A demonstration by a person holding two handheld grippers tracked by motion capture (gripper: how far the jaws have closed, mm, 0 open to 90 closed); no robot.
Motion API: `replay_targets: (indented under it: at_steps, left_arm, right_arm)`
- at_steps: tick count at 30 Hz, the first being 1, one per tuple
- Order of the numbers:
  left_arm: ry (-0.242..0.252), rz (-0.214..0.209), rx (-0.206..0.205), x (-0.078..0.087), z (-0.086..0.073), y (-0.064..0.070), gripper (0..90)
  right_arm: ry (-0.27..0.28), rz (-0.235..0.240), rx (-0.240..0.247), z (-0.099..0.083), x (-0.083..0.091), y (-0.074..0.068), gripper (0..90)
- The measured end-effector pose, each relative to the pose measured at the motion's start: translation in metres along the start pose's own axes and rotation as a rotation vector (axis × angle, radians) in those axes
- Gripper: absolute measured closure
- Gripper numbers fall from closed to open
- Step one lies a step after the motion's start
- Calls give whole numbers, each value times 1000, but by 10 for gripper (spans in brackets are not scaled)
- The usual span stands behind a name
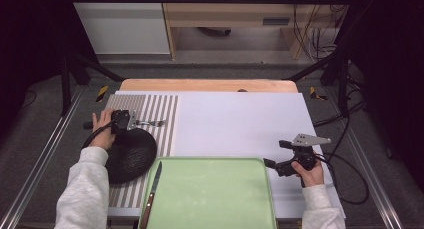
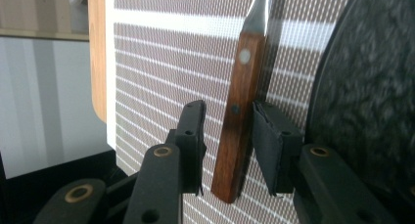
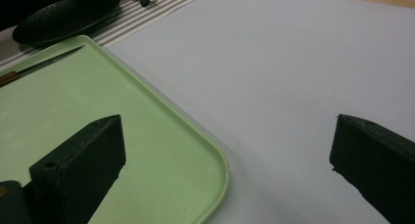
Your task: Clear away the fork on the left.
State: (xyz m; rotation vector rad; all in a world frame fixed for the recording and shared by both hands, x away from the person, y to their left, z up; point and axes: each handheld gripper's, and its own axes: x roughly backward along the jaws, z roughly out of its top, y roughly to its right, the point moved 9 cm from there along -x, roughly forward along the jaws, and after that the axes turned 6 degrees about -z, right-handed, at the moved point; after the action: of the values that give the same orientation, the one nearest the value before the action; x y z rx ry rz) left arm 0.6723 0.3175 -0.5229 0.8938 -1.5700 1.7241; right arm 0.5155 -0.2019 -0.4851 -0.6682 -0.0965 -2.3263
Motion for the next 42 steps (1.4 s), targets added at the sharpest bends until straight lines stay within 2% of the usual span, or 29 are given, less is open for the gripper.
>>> replay_targets:
  at_steps: [4, 5, 13, 21, 29, 30, 31, 34, 42]
  left_arm:
    - [11, 0, -4, -1, 5, 0, 658]
    - [15, 2, -16, -1, 9, 0, 656]
    - [27, -8, -13, -1, 11, 0, 666]
    - [20, -14, -41, -5, 16, 0, 681]
    - [50, -26, -49, -9, 21, 1, 698]
    - [51, -29, -56, -10, 22, 1, 698]
    - [47, -27, -84, -10, 24, 1, 709]
    - [51, -32, -101, -11, 24, 2, 721]
    - [51, -33, -104, -11, 24, 3, 754]
  right_arm:
    - [0, 0, 0, 0, 0, 0, 5]
    - [0, 1, 0, 0, 0, 0, 5]
    - [3, 1, -1, 1, 1, 0, 5]
    - [2, -1, 1, 0, 0, 0, 5]
    - [2, -1, -2, 0, 1, 0, 5]
    - [2, -1, -2, 0, 1, 0, 5]
    - [5, -1, -2, 1, 1, 0, 5]
    - [4, -2, -3, 1, 1, 1, 5]
    - [5, -1, -3, 1, 1, 0, 5]
